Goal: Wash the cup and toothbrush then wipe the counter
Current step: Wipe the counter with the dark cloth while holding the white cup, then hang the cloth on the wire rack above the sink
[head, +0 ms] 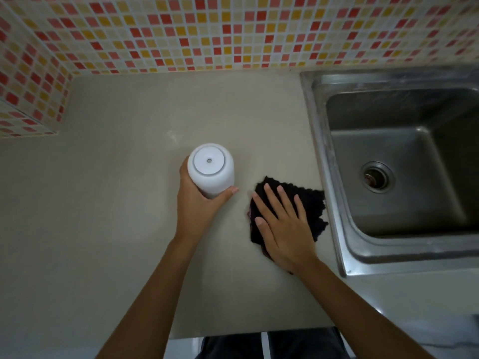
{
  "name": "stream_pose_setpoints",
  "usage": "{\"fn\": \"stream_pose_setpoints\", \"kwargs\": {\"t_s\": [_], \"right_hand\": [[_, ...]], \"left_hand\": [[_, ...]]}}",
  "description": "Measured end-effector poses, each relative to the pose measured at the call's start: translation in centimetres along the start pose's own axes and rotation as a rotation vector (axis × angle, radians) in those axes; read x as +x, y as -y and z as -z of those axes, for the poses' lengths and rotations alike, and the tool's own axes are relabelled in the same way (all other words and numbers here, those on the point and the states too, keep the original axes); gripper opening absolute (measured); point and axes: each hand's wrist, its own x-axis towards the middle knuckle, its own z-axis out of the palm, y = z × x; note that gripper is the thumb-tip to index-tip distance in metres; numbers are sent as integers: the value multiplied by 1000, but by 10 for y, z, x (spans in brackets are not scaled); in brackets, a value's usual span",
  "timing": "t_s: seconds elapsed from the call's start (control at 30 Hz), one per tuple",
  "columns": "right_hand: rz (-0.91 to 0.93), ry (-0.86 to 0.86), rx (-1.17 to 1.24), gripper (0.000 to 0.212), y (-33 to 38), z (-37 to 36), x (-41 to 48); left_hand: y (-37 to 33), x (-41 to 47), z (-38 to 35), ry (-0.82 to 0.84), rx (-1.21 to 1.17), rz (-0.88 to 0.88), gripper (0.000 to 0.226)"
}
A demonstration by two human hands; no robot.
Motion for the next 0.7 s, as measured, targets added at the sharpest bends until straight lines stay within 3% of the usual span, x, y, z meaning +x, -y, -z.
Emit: {"fn": "stream_pose_setpoints", "kwargs": {"t_s": [0.1, 0.17, 0.23, 0.33, 0.5, 0.7], "right_hand": [[-55, -88, 420, 47, -5, 7, 1], [-142, -141, 638, 47, -11, 12, 0], [-198, -220, 567, 47, -17, 19, 0], [-254, -222, 347, 49, -27, 28, 4], [-247, -74, 157, 63, -33, 38, 14], [-302, 49, 301, 28, -37, 54, 23]], "left_hand": [[4, -7, 2, 25, 25, 3, 100], [5, -24, -2, -93, 107, 100, 88], [-1, -52, -10, -254, 146, 226, 59], [-15, -78, -26, -141, 186, 241, 24], [-25, -70, -53, 106, 387, 263, 41], [-39, -55, -58, 268, 542, 318, 26]]}}
